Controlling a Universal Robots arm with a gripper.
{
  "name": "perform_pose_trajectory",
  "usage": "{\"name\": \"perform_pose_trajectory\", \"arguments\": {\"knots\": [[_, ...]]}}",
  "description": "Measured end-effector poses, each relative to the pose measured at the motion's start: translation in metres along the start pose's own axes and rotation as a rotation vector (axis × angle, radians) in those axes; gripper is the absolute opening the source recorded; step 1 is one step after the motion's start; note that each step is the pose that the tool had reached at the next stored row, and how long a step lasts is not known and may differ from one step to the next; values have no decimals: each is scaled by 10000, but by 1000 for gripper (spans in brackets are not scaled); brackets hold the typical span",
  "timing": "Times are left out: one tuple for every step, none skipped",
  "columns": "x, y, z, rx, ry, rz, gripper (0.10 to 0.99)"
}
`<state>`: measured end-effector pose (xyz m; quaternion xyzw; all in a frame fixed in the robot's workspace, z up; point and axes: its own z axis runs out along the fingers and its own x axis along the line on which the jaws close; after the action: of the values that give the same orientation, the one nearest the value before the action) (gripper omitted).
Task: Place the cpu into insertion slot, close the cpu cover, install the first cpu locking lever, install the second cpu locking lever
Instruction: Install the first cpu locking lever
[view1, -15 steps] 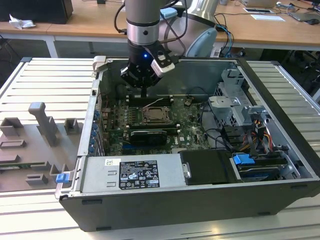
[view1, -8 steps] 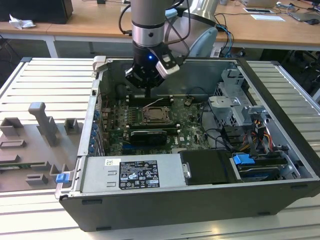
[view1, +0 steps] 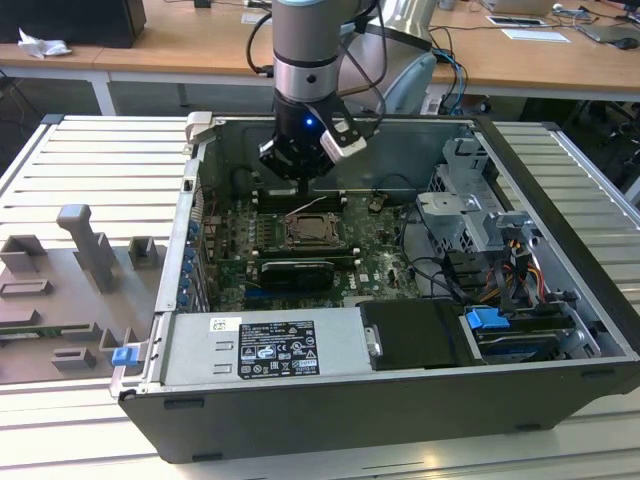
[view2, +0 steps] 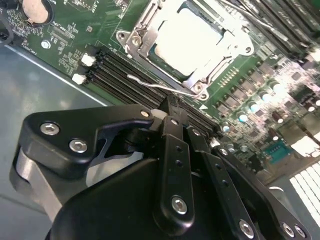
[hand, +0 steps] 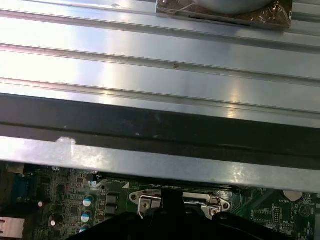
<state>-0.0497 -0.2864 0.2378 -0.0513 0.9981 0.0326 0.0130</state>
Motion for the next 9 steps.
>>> {"name": "perform_pose_trajectory", "arguments": {"knots": [[-2, -1, 8, -45, -3, 2, 106], [-3, -3, 15, -126, -11, 4, 106], [-5, -4, 22, -190, -20, 11, 106], [-6, -6, 33, -261, -30, 34, 106], [-7, -6, 37, -275, -33, 45, 106], [-7, -7, 40, -273, -32, 51, 106], [-7, -7, 42, -273, -32, 51, 106], [-7, -8, 46, -274, -31, 50, 106], [-7, -8, 48, -273, -30, 49, 106]]}}
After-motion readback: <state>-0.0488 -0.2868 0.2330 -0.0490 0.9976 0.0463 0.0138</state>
